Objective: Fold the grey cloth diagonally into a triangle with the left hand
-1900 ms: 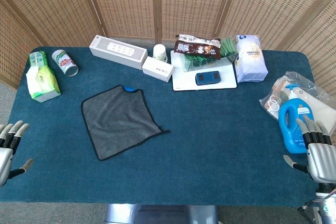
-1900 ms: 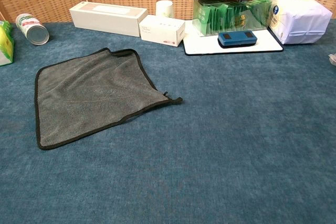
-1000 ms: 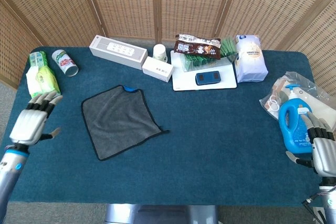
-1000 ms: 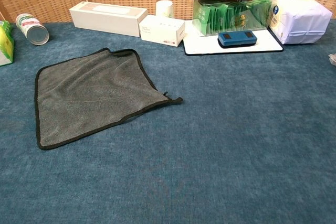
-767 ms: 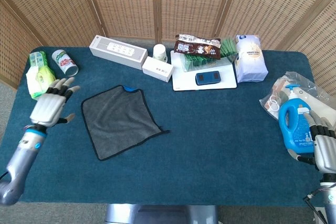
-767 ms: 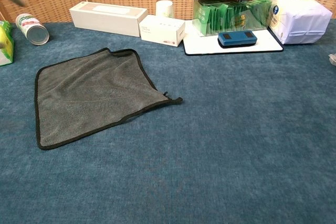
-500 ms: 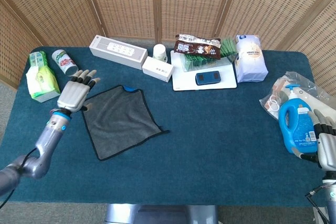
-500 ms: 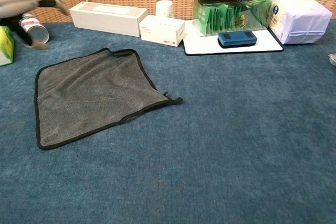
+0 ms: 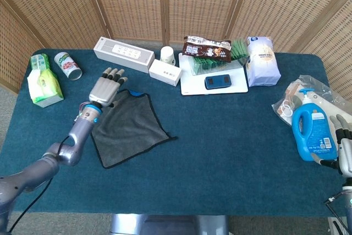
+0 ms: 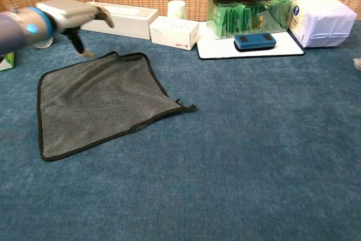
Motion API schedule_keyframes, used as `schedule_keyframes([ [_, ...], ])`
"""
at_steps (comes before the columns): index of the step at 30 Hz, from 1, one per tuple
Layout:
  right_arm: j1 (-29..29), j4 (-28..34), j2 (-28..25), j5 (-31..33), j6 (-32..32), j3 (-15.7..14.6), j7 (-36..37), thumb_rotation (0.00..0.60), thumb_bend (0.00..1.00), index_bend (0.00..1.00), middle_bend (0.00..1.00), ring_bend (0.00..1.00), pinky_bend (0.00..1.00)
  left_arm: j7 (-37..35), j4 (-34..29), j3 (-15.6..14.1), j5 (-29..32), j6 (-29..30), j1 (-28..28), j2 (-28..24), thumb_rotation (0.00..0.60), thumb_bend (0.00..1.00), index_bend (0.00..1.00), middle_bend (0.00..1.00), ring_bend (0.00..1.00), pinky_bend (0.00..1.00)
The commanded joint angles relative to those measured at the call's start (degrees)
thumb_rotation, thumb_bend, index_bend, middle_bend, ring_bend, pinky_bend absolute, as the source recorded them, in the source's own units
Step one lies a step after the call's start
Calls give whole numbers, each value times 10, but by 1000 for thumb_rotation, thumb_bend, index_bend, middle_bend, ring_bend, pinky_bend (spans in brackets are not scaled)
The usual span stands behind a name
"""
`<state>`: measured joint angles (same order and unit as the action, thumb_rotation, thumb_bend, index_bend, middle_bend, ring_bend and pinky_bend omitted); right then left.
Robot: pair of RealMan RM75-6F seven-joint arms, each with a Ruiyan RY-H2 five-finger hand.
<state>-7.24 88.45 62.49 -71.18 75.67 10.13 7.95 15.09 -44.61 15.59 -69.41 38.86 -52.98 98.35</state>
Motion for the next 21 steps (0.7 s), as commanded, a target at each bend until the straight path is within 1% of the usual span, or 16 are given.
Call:
schedule_keyframes([
  [1, 1, -2, -1, 2, 0, 1, 2, 600, 0, 0, 0, 0, 0, -13, 48, -2, 0, -22, -30, 39, 600, 298, 177, 0, 0, 83],
  [8, 2, -4, -3, 0, 0, 2, 10, 600, 0, 0, 0, 0, 0, -25, 105, -10, -9, -34, -58, 82, 600, 298, 183, 0, 0, 86],
  [16, 3, -6, -6, -3, 1, 3, 21, 600, 0, 0, 0, 0, 0, -29, 151, -17, -17, -32, -76, 118, 600, 302, 252, 0, 0, 100],
  [19, 4, -6, -6, -5, 2, 2, 23, 600, 0, 0, 0, 0, 0, -28, 168, -19, -18, -32, -81, 128, 600, 330, 276, 0, 0, 108],
  [21, 4, -6, -7, -7, 3, 2, 24, 600, 0, 0, 0, 0, 0, -26, 184, -19, -18, -34, -85, 138, 600, 366, 294, 0, 0, 115],
])
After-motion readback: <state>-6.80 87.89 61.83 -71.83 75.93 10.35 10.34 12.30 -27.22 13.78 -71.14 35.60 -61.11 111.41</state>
